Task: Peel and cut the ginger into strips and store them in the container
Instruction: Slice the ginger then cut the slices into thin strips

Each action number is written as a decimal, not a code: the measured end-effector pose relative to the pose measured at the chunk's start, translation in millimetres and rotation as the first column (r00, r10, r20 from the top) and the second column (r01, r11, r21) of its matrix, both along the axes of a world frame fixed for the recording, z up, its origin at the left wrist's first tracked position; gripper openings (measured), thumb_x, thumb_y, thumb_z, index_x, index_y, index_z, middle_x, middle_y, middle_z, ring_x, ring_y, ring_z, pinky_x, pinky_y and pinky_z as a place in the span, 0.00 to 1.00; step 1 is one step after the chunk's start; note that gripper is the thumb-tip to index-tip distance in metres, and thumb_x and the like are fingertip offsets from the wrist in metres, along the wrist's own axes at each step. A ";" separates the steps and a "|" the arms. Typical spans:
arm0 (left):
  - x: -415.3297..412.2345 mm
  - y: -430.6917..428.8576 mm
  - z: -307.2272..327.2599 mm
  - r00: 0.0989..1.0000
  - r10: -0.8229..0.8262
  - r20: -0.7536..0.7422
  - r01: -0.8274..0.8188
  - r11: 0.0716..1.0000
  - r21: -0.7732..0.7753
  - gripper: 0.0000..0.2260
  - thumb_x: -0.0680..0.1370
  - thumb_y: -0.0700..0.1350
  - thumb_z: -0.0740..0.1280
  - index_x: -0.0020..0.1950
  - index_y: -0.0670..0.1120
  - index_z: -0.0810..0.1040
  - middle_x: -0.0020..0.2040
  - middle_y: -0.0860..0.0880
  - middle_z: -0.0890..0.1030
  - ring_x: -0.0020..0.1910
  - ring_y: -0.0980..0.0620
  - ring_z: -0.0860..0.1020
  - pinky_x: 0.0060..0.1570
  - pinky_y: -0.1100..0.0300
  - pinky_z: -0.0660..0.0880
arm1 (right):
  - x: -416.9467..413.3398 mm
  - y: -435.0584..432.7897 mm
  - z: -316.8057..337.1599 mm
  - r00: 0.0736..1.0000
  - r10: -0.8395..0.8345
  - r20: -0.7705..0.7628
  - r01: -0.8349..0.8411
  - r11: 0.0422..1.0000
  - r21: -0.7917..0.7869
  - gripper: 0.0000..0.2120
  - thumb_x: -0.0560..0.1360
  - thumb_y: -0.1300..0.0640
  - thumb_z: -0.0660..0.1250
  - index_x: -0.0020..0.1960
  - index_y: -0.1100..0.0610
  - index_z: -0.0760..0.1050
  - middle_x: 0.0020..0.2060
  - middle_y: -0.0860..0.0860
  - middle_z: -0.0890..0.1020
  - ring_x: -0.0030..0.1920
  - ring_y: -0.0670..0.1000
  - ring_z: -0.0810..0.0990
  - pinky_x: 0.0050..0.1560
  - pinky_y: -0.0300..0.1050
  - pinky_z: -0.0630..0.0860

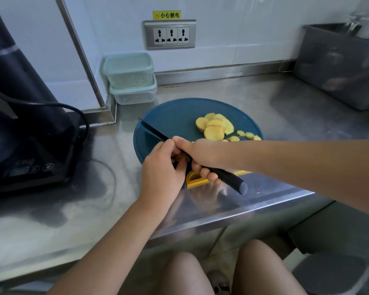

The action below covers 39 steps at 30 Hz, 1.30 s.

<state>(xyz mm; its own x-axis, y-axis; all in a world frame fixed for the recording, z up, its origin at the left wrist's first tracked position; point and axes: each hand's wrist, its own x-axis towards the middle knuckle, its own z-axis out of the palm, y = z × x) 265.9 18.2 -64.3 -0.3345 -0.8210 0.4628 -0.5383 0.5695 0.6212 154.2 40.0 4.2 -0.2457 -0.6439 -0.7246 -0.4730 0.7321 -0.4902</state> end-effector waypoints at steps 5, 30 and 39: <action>0.2 2.2 -0.8 1.000 0.001 0.031 -0.001 1.000 -0.005 0.04 0.74 0.41 0.70 0.44 0.45 0.75 0.40 0.53 0.74 0.38 0.57 0.72 0.34 0.72 0.66 | -2.6 -6.8 1.2 0.996 -0.029 0.080 0.032 0.999 -0.037 0.34 0.73 0.24 0.50 0.30 0.54 0.62 0.19 0.49 0.65 0.18 0.48 0.61 0.22 0.35 0.62; 3.8 5.2 -1.3 1.000 -0.006 0.007 0.006 1.000 -0.025 0.06 0.72 0.41 0.73 0.41 0.46 0.76 0.39 0.54 0.77 0.38 0.59 0.75 0.42 0.80 0.68 | -30.6 21.5 16.9 0.930 -0.033 0.366 0.046 0.999 -0.027 0.32 0.75 0.27 0.51 0.29 0.54 0.63 0.21 0.48 0.64 0.18 0.46 0.61 0.20 0.33 0.62; 6.2 4.6 -0.9 0.999 -0.022 -0.027 0.022 1.000 -0.004 0.03 0.72 0.41 0.73 0.43 0.45 0.80 0.40 0.53 0.80 0.40 0.57 0.78 0.41 0.78 0.70 | -29.3 22.5 22.4 0.951 0.002 0.309 -0.002 1.000 0.000 0.32 0.75 0.27 0.49 0.29 0.53 0.61 0.20 0.48 0.62 0.18 0.46 0.60 0.20 0.33 0.60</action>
<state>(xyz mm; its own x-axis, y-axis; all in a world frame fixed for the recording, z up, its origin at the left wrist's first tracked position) 272.1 22.8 -65.2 -0.3393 -0.8120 0.4748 -0.5085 0.5830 0.6336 125.0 62.5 26.5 -0.0086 -0.6439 -0.7651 -0.2995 0.7316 -0.6124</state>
